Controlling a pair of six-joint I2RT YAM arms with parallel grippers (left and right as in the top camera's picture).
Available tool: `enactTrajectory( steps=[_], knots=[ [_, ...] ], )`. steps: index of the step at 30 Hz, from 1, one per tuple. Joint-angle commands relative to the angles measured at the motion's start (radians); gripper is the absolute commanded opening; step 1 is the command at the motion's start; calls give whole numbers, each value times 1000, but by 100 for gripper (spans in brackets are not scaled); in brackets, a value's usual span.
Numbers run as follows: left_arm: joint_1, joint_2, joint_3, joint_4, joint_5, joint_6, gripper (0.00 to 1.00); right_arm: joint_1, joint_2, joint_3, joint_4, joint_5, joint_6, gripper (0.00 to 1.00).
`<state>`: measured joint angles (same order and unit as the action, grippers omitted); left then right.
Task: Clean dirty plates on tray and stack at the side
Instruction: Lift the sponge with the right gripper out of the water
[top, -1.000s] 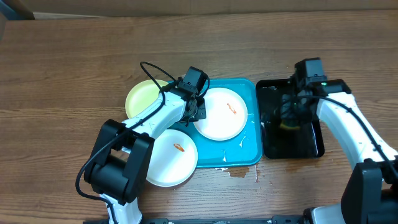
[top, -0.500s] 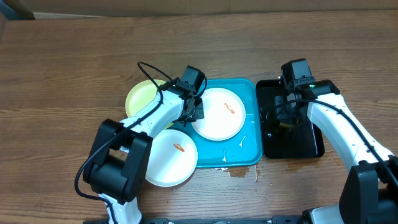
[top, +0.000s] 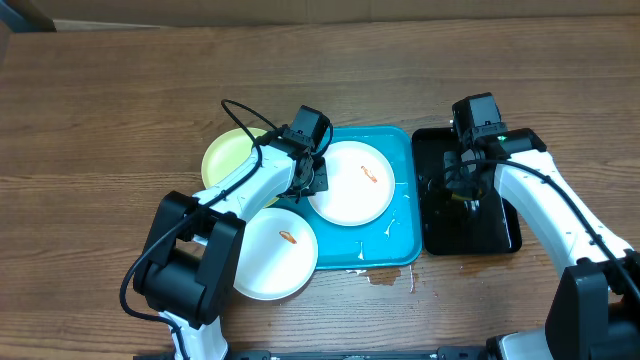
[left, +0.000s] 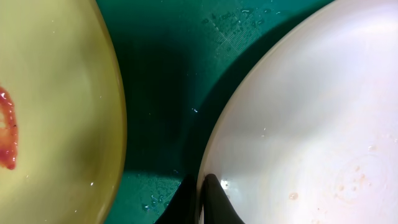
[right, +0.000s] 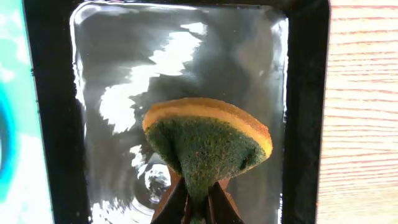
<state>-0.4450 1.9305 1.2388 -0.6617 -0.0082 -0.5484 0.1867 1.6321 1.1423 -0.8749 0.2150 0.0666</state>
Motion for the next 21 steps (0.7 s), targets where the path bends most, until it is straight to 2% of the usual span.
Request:
enactTrajectory(
  steps=[1,7,9,15,21],
  knots=[
    [8,10,8,-11,-18,2,4,1,-1,20,31,-134,2,3],
    [8,10,8,-11,-18,2,4,-24,-1,21,69,-93,78,4],
    [8,10,8,-11,-18,2,4,-38,-1,20,91,-136,116,4],
    [8,10,8,-11,-18,2,4,-84,-3,21,104,-127,103,4],
    [8,10,8,-11,-18,2,4,-125,-3,20,106,-213,115,4]
  ],
)
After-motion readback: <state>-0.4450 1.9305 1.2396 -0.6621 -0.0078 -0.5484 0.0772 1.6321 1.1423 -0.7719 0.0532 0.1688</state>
